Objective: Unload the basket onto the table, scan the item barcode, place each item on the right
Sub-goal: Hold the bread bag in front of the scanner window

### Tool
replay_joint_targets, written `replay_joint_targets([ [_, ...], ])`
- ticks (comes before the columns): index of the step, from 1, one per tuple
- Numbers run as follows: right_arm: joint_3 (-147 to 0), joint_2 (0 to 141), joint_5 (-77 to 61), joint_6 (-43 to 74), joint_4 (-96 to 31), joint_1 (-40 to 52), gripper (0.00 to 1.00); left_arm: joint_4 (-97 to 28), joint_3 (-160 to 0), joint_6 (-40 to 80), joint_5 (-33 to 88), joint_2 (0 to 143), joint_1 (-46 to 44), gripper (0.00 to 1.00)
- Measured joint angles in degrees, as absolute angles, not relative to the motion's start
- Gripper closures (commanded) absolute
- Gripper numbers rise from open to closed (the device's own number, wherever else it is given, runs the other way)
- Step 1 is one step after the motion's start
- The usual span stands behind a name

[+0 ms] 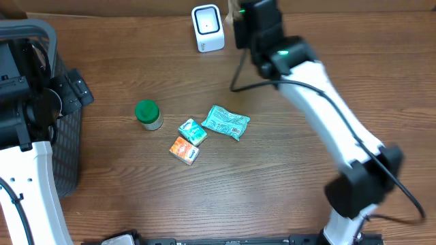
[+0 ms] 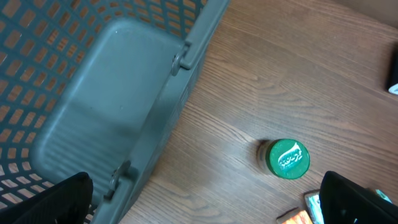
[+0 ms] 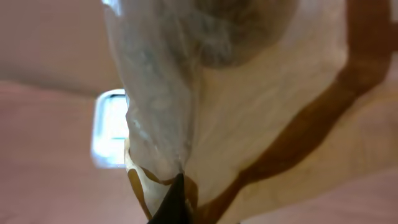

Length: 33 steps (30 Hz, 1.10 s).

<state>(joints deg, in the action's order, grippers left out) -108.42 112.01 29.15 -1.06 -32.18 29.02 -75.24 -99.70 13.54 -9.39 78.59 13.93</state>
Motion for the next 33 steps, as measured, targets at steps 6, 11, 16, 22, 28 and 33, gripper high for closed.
replay_joint_targets([
  [6,-108.4,123.0,42.0,-17.5,-17.2,31.5,0.96,-75.2,-99.7,13.5,-9.4,78.6,13.9,0.0],
  [11,-108.4,127.9,47.0,-31.3,-9.5,31.5,0.96,-75.2,-99.7,13.5,-9.4,78.6,13.9,0.01],
  [16,-108.4,131.4,49.4,-41.1,-6.3,31.5,0.96,-75.3,-99.7,13.5,-9.4,78.6,13.9,0.0],
  [22,-108.4,134.0,49.9,-45.7,-2.7,31.5,0.96,-75.2,-99.7,13.5,-9.4,78.6,13.9,0.01],
  [28,-108.4,135.0,50.0,-49.3,-1.5,31.4,0.96,-75.2,-99.7,13.5,-9.4,78.6,13.9,0.0],
  [33,-108.4,137.4,50.0,-50.7,0.9,31.1,0.96,-75.2,-99.7,13.5,-9.4,78.6,13.9,0.0],
])
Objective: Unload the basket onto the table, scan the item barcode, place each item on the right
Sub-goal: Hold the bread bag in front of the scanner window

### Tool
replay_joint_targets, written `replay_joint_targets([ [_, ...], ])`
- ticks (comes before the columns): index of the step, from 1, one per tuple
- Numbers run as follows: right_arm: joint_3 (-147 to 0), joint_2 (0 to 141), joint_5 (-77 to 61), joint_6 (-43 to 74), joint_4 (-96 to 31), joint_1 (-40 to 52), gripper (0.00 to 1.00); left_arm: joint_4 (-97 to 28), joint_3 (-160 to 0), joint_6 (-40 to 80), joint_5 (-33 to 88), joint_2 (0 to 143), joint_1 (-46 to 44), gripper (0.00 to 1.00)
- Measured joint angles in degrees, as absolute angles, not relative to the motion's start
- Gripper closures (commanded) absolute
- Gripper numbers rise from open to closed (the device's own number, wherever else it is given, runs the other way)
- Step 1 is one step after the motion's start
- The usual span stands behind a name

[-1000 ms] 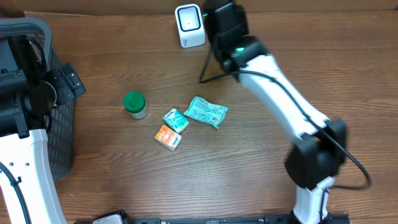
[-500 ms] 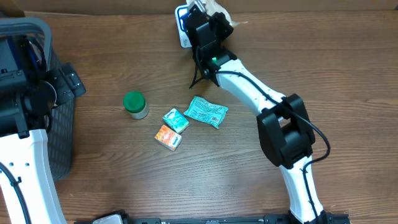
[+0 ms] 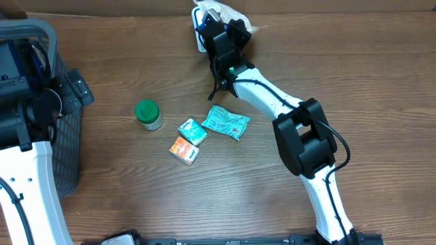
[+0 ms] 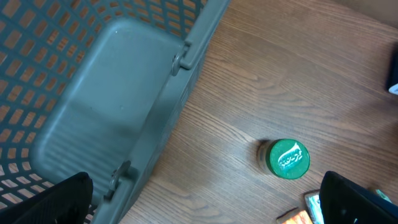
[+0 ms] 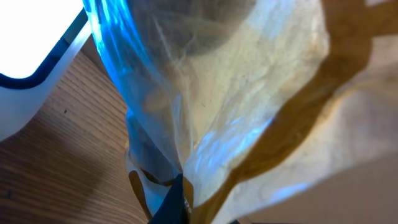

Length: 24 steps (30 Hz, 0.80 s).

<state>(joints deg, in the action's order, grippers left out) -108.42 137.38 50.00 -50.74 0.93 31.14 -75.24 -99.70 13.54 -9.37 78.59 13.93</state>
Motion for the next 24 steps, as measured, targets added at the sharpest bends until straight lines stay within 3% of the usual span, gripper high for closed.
replay_joint_targets([
  [24,-108.4,138.2,51.8,-49.6,3.1,31.6,0.96,-75.2,-99.7,13.5,-9.4,78.6,13.9,0.0],
])
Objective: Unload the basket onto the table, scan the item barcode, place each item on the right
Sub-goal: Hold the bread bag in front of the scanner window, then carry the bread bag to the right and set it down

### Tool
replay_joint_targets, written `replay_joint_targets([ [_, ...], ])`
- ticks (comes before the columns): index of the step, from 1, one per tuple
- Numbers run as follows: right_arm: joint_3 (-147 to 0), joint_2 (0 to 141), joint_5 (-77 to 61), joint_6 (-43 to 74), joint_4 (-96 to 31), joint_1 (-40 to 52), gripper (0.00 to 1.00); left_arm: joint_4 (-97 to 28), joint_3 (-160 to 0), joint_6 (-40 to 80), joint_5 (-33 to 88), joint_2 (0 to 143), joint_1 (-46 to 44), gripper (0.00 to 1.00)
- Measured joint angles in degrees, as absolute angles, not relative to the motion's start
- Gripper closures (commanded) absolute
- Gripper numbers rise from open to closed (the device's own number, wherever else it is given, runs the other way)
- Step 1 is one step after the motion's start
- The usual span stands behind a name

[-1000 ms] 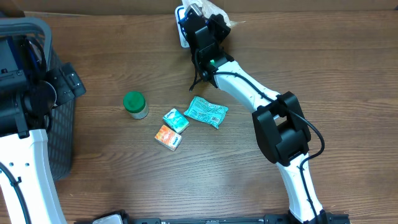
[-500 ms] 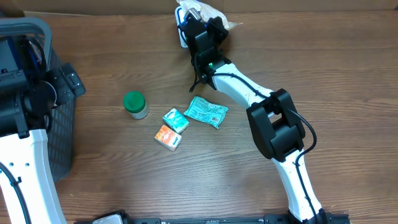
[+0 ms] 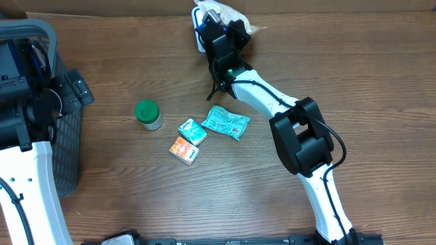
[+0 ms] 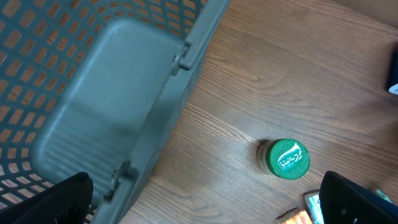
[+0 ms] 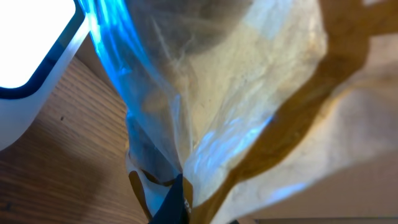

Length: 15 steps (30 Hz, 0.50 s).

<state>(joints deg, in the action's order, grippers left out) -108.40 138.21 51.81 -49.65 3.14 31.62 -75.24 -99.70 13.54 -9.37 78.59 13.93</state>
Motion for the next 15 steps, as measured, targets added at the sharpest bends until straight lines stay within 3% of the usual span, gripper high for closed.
replay_joint_targets([
  [4,-108.4,133.8,52.6,-44.2,-7.1,32.3,0.96,-75.3,-99.7,13.5,-9.4,78.6,13.9,0.0],
  [8,-108.3,123.7,49.2,-30.5,-27.1,32.5,0.96,-75.3,-99.7,13.5,-9.4,78.6,13.9,0.0],
  [15,-108.8,102.5,24.1,-3.6,-52.9,27.8,0.96,-75.2,-99.7,13.5,-9.4,78.6,13.9,0.0],
])
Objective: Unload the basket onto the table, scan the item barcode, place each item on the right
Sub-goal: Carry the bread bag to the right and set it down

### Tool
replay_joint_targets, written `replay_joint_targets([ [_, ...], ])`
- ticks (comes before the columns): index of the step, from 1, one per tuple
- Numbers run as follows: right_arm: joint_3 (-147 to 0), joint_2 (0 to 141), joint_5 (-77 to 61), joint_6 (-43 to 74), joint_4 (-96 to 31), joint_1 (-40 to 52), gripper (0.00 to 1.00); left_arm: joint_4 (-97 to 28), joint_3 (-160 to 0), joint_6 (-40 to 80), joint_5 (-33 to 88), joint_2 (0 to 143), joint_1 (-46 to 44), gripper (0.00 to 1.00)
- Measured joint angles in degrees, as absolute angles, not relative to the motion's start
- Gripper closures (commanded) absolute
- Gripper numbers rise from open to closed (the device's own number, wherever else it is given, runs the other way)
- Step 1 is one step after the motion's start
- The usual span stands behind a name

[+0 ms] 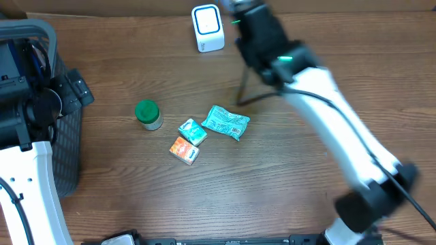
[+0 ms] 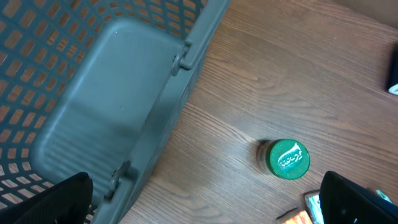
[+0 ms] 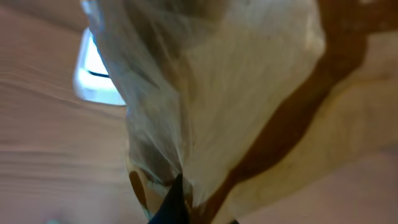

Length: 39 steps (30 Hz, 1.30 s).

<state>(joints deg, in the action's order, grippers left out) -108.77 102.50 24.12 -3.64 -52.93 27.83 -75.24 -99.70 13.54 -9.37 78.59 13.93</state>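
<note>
A clear plastic bag with tan contents (image 3: 236, 93) fills the right wrist view, and my right gripper (image 3: 177, 199) is shut on its lower edge. The white scanner (image 1: 206, 27) stands at the table's back edge; in the right wrist view the scanner (image 3: 93, 71) shows behind the bag, at left. From overhead the right gripper (image 1: 248, 20) is blurred, just right of the scanner, and the bag is hidden there. My left gripper (image 2: 205, 208) hangs open beside the basket, with nothing between its fingers.
A grey mesh basket (image 2: 112, 93) stands at the left edge. On the table lie a green-lidded jar (image 1: 148, 113), a teal packet (image 1: 226, 122), a small teal box (image 1: 193, 131) and an orange box (image 1: 184, 150).
My right gripper, still holding the bag, has moved from directly at the scanner to its right. The blue glow on the bag is gone and the scanner is uncovered from overhead. The left arm is unchanged.
My right gripper first held the bag to the right of the scanner. At the two following moments it held the bag right at the scanner, with blue light on the plastic. Now it is off to the right again. The left arm stayed still.
</note>
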Motion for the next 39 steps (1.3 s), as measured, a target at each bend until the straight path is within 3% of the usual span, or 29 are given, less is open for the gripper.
replay_joint_targets([
  [6,-109.2,96.3,3.3,7.1,-67.2,13.3,0.96,-75.3,-99.7,13.5,-9.4,78.6,13.9,0.0],
  [10,-106.7,97.4,-6.5,9.9,-69.1,2.7,0.96,-75.2,-99.7,13.5,-9.4,78.6,13.9,0.0],
  [21,-82.5,99.2,-15.9,25.5,-57.0,-17.7,0.96,-75.2,-99.7,13.5,-9.4,78.6,13.9,0.0],
  [32,-66.5,99.4,-16.6,34.6,-40.5,-24.8,0.96,-75.3,-99.7,13.5,-9.4,78.6,13.9,0.0],
  [33,-65.9,99.4,-16.5,35.2,-39.8,-25.1,0.92,-75.2,-99.7,13.5,-9.4,78.6,13.9,0.0],
  [34,-65.6,99.4,-16.1,35.8,-39.1,-25.2,0.82,-75.3,-99.7,13.5,-9.4,78.6,13.9,0.0],
  [36,-65.2,99.4,-15.2,36.7,-38.3,-25.5,0.39,-75.2,-99.7,13.5,-9.4,78.6,13.9,0.0],
  [37,-65.2,99.4,-14.8,36.7,-38.1,-25.5,0.29,-75.3,-99.7,13.5,-9.4,78.6,13.9,0.01],
  [39,-65.2,99.4,-14.8,35.9,-39.0,-25.5,0.23,-75.2,-99.7,13.5,-9.4,78.6,13.9,0.0],
])
